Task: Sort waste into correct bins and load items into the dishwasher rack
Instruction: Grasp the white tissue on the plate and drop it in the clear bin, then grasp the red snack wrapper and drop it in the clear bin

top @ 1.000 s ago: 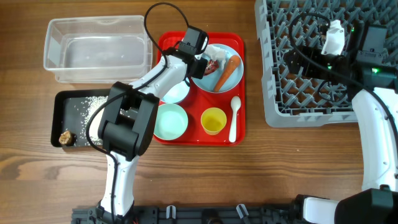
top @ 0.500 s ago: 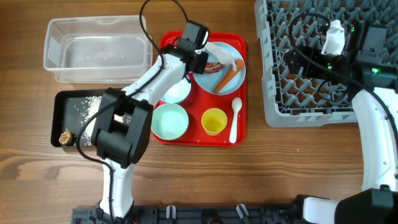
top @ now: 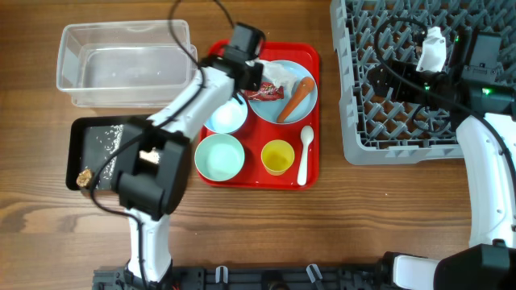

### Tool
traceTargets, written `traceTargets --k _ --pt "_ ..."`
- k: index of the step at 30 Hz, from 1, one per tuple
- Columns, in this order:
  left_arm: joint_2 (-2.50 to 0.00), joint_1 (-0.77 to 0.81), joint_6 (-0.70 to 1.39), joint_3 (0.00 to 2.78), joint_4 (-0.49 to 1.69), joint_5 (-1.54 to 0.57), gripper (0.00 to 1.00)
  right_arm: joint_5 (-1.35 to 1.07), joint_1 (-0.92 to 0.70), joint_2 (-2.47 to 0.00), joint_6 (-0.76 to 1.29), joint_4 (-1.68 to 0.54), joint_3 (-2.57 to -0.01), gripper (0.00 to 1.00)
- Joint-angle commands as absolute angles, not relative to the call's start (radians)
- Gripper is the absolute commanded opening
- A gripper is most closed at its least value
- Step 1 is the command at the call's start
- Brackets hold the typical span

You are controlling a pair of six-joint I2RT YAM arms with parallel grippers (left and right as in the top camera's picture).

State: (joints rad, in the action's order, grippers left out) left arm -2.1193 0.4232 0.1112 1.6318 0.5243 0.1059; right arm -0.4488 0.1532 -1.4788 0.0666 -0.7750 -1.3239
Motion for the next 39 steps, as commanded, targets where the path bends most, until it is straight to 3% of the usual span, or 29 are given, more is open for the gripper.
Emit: traceTargets --k 1,7,8,11,13,16,21,28,36,39 --pt "-1.901 0.305 0.218 1.645 0.554 0.104 0.04 -0.469 0.153 -1.466 0.052 -0.775 -1.335 0.91" --pt "-1.803 0.115 0.218 1.643 0.692 0.106 0.04 -0.469 0.153 -1.466 0.052 -0.775 -1.335 0.91" --pt "-1.825 0.081 0.218 1.642 0.705 0.106 0.08 -0.469 0.153 -1.466 0.052 -0.775 -1.335 0.91" --pt "-1.9 0.014 0.218 1.642 0.686 0.106 0.6 -0.469 0.153 -1.466 0.052 -0.775 -1.335 0.91" --pt "-1.952 -0.015 0.217 1.642 0.661 0.104 0.79 -0.469 0.153 -1.466 0.052 -0.775 -1.335 0.91" --pt "-1.97 -0.01 0.121 1.642 0.635 0.015 0.9 -0.469 0.153 -1.466 0.052 -0.775 -1.335 0.91" --pt "-1.908 0.126 0.018 1.643 0.578 -0.195 0.92 -0.469 0.153 -1.466 0.052 -0.774 -1.335 0.91" --pt "-2.076 0.49 -0.207 1.643 0.448 -0.035 0.95 -0.465 0.153 -1.466 0.052 -0.776 -1.335 0.91" --pt "-2.232 0.53 -0.149 1.643 0.327 0.006 0.88 -0.466 0.153 -1.466 0.052 -0.777 -1.335 0.91" --pt "-2.269 0.531 -0.142 1.643 0.3 0.005 0.79 -0.465 0.153 -1.466 0.052 -0.779 -1.335 0.91"
